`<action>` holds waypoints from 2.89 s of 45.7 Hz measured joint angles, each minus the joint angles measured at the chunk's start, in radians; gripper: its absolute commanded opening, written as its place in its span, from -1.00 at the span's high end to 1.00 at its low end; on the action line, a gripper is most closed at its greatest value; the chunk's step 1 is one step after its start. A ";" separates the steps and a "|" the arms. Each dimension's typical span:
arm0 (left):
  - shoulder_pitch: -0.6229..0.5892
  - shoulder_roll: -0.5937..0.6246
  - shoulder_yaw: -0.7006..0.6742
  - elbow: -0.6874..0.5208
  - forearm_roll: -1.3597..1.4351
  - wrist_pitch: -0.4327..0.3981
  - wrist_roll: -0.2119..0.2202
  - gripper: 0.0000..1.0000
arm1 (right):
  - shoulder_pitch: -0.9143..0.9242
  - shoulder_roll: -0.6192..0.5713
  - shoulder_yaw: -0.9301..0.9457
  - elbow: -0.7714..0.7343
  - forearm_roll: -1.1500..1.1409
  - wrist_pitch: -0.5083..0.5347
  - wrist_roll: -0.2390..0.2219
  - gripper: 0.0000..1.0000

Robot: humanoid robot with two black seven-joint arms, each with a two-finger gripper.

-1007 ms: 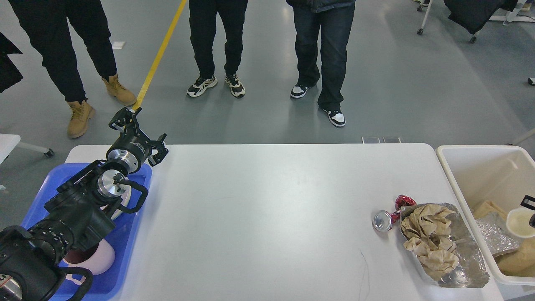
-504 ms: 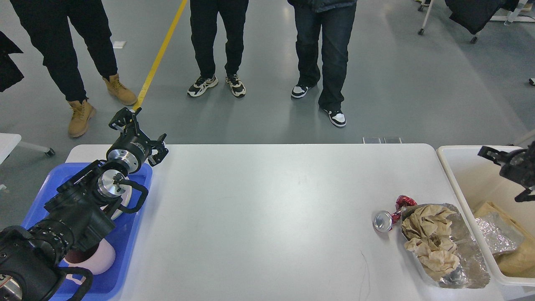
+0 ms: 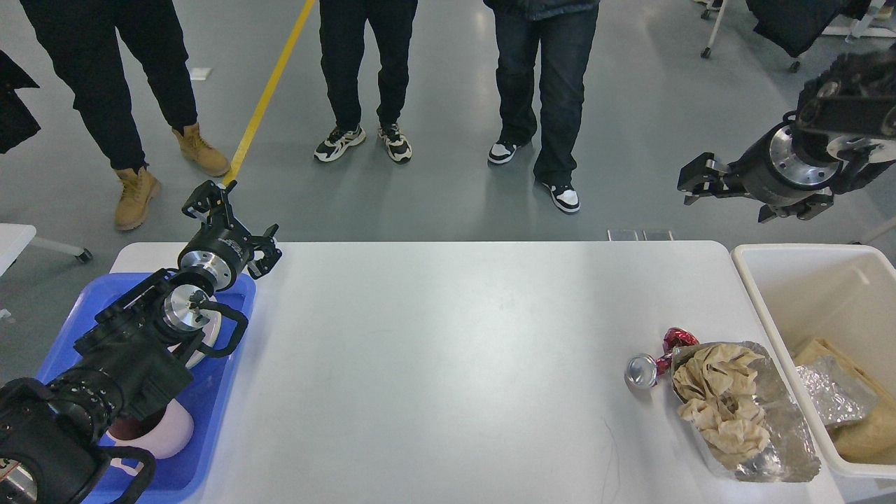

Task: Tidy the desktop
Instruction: 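Move the right gripper back toward the foil tray, then lower the right gripper and grasp the foil tray's edge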

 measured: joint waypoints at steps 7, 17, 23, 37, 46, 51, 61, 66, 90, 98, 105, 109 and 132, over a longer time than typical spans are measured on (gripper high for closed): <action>0.000 0.000 0.000 0.000 -0.001 0.000 0.000 -0.93 | 0.211 -0.002 -0.014 0.068 0.044 0.191 -0.001 -1.00; 0.000 0.000 0.000 0.000 -0.001 0.000 0.000 -0.93 | 0.407 0.003 -0.031 0.074 0.048 0.419 0.000 -1.00; 0.000 0.000 0.000 0.000 0.000 0.000 0.000 -0.93 | 0.450 0.003 -0.030 0.075 0.049 0.428 0.002 -1.00; 0.000 0.000 0.000 0.000 0.000 0.000 -0.001 -0.93 | 0.270 -0.016 -0.047 0.061 0.047 0.428 0.001 -1.00; 0.000 0.000 0.000 0.000 0.000 0.000 -0.001 -0.93 | 0.190 -0.026 -0.094 0.050 0.044 0.420 0.001 -1.00; 0.000 0.000 0.000 0.000 0.000 0.000 -0.001 -0.93 | 0.100 -0.063 -0.129 0.028 0.044 0.420 -0.002 -1.00; 0.000 0.000 0.000 0.000 0.000 0.000 -0.001 -0.93 | -0.176 -0.171 -0.132 -0.067 0.050 0.406 -0.003 -1.00; 0.000 0.000 0.000 0.000 -0.001 0.000 0.000 -0.93 | -0.335 -0.199 -0.117 -0.160 0.052 0.352 -0.003 -1.00; 0.000 0.000 0.000 0.000 -0.001 0.000 0.000 -0.93 | -0.745 -0.210 0.030 -0.235 0.058 0.072 -0.003 -1.00; 0.000 0.000 0.000 0.000 0.000 0.000 0.000 -0.93 | -0.812 -0.210 0.039 -0.235 0.058 -0.022 -0.003 -1.00; 0.000 0.000 0.000 0.000 0.000 0.000 0.000 -0.93 | -0.875 -0.211 0.058 -0.235 0.082 -0.079 -0.002 -0.97; 0.000 0.000 0.000 0.000 0.000 0.000 0.000 -0.93 | -0.902 -0.211 0.083 -0.235 0.099 -0.101 -0.001 -0.97; 0.000 0.000 0.000 0.000 0.000 0.000 0.000 -0.93 | -0.935 -0.207 0.166 -0.228 0.108 -0.204 -0.001 1.00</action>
